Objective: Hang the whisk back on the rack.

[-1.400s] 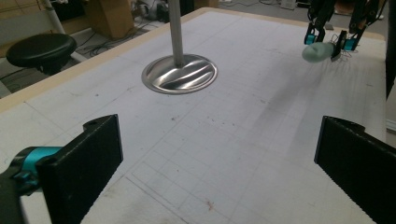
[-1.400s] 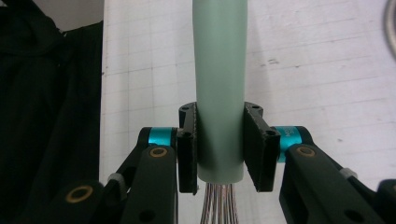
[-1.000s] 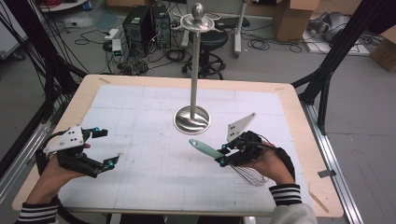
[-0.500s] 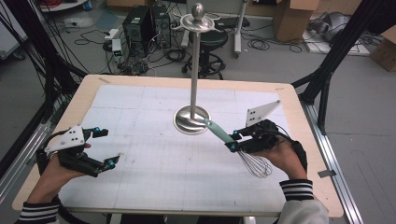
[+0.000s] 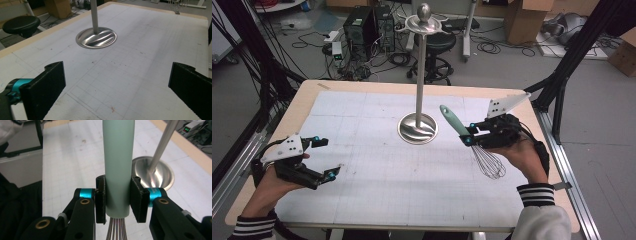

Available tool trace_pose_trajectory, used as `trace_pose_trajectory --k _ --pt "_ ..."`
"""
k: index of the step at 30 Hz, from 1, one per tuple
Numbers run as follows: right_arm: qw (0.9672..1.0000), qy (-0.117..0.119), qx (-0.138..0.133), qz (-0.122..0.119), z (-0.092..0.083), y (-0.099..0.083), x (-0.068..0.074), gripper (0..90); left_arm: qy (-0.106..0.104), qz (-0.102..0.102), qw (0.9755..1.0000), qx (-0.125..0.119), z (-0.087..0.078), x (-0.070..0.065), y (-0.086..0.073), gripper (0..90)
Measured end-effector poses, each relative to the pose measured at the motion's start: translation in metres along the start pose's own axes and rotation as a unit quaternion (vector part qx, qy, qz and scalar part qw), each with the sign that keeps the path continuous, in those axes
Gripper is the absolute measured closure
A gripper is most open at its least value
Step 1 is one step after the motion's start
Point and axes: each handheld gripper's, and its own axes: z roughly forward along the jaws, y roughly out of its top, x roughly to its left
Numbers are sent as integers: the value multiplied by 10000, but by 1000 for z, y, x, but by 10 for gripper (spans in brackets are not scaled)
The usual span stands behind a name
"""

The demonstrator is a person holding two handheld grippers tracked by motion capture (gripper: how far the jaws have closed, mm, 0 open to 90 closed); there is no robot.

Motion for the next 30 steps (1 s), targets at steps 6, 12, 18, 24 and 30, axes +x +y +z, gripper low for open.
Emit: trace_pose_trajectory --k 6,12,18,24,30 --pt "9997 -105 -185 115 -7 12 -7 694 -15 5 10000 18 1 0 0 17" --pt "9994 -135 -289 105 -7 29 -9 694 -47 4 10000 36 2 0 0 17" --pt "9992 -90 -380 45 -9 47 -10 695 -59 -17 10000 6 2 0 0 17" --pt "9993 -57 -370 -54 -14 65 -15 694 -74 -11 10000 21 2 0 0 17" --pt "9987 -126 -480 -93 -19 81 -20 695 -87 -4 10000 26 3 0 0 17"
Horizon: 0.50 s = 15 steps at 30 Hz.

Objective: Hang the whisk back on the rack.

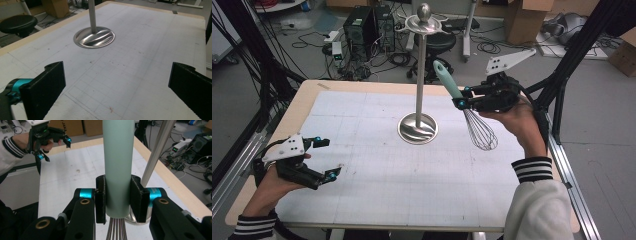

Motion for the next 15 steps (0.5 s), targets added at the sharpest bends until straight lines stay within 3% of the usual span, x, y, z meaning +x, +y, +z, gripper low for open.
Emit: trace_pose_trajectory --k 15 --pt "9997 -111 -146 -155 7 42 -7 694 -19 -28 10000 -8 1 1 -1 17"
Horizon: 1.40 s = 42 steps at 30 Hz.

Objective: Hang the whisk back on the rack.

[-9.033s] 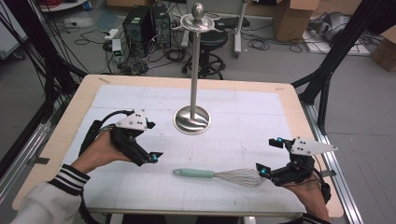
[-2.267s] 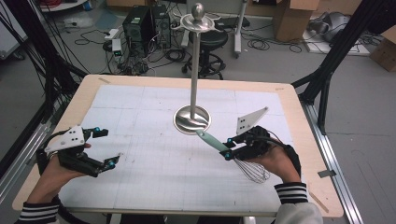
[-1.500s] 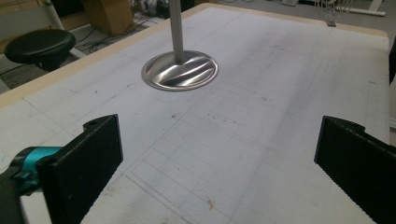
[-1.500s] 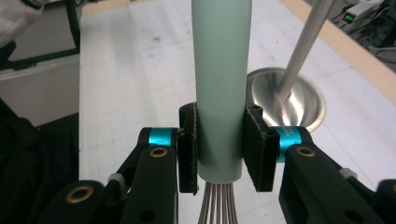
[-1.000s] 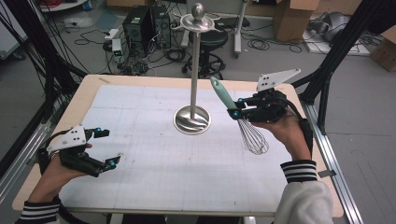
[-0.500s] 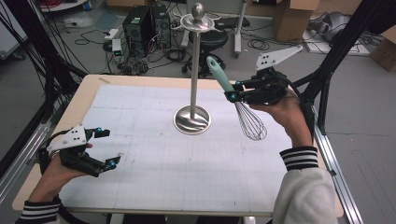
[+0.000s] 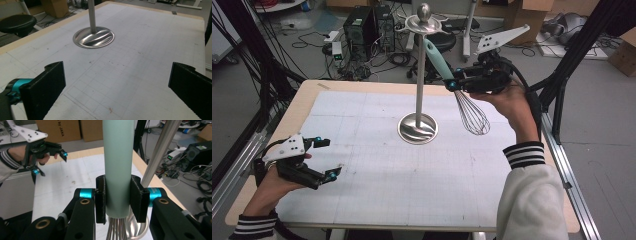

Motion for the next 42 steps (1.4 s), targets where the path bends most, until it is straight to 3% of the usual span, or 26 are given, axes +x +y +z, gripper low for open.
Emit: trace_pose_trajectory --k 11,20,42 --pt "10000 -82 -39 36 7 7 -7 694 -31 -23 10000 -12 1 1 -1 17" --pt "9994 -340 17 68 16 9 -13 694 -43 -50 10000 -59 0 1 -1 17" --pt "9984 -463 -31 318 27 -2 -29 694 -23 -74 10000 -46 -1 3 -2 17"
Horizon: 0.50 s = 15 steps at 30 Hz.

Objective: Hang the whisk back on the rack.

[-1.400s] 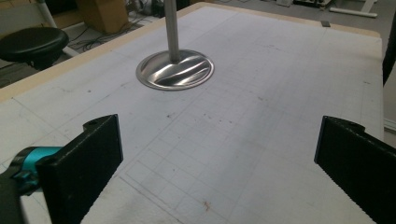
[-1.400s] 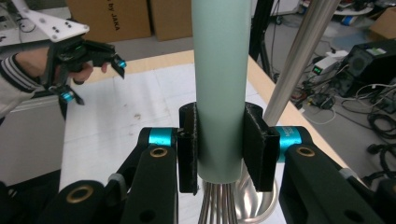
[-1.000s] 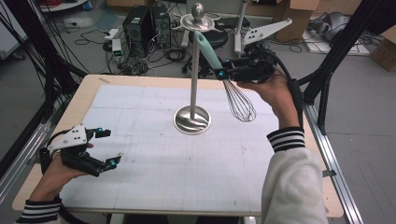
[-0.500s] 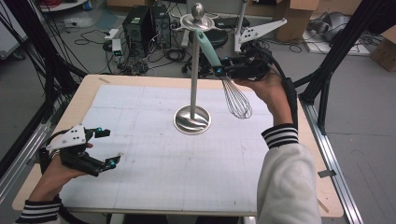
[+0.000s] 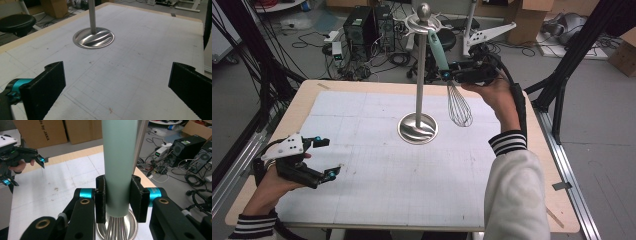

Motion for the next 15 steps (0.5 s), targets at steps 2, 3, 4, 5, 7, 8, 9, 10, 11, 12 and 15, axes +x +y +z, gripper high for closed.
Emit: trace_pose_trajectory --k 2,3,4,5,7,8,9,10,11,12,15 --pt "10000 33 12 16 3 0 -1 694 -13 5 10000 -1 0 0 0 17" --pt "10000 28 23 22 4 0 -1 693 -1 -15 10000 -7 0 0 -1 17" --pt "10000 33 42 32 6 0 -2 694 -4 -1 10000 2 0 1 -1 17" --pt "10000 22 45 51 7 0 -2 693 -7 -4 10000 -3 0 1 -1 17" --pt "10000 31 72 36 10 0 -2 693 11 -16 10000 -8 -1 1 -1 17" --pt "10000 15 84 29 11 0 -2 691 10 -16 10000 -4 -1 2 -1 17" --pt "9999 -17 113 -7 12 0 -1 688 32 -43 10000 -9 -1 1 -1 17" --pt "9998 -81 158 -57 13 0 -1 685 39 -44 10000 -3 -1 1 -1 17" --pt "9997 -113 186 -78 13 0 0 682 29 -46 10000 -17 0 1 -1 17" --pt "9997 -124 194 -92 14 0 0 679 41 -49 10000 -18 0 1 -1 17" --pt "9995 -231 211 -86 16 1 2 652 53 -61 10000 -21 -1 1 -1 17"
